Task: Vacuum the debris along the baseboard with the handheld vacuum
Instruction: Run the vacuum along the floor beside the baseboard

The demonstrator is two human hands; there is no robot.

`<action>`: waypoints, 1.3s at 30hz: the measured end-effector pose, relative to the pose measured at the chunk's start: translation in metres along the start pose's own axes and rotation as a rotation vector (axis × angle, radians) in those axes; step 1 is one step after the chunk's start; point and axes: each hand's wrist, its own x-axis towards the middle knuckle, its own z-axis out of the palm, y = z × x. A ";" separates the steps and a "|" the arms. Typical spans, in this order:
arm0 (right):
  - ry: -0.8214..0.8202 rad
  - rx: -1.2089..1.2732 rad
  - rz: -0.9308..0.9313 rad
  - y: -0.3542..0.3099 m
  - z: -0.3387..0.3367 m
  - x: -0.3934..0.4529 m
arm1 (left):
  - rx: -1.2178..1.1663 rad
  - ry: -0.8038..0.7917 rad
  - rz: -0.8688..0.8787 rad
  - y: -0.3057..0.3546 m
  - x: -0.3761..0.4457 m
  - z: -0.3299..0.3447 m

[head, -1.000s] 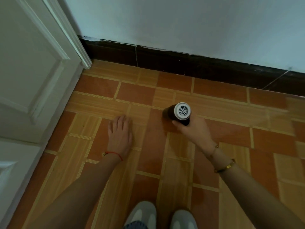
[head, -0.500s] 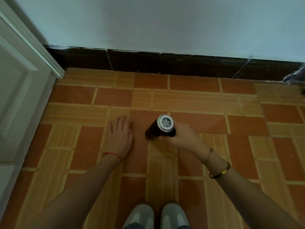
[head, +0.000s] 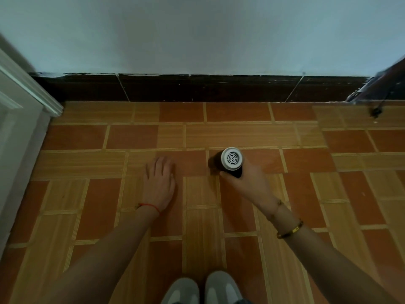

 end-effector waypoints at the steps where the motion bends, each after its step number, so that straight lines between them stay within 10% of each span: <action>1: -0.032 0.013 -0.019 -0.001 0.002 -0.003 | -0.012 -0.012 0.000 0.004 0.002 0.001; 7: -0.132 0.035 0.026 0.007 -0.002 -0.010 | -0.063 -0.024 0.051 0.029 0.009 0.009; 15: 0.193 0.061 0.217 0.047 -0.037 -0.006 | -0.063 -0.072 0.089 0.045 0.014 0.024; 39: 0.188 0.239 0.097 0.040 -0.026 0.060 | -0.070 -0.029 0.091 0.058 0.024 0.044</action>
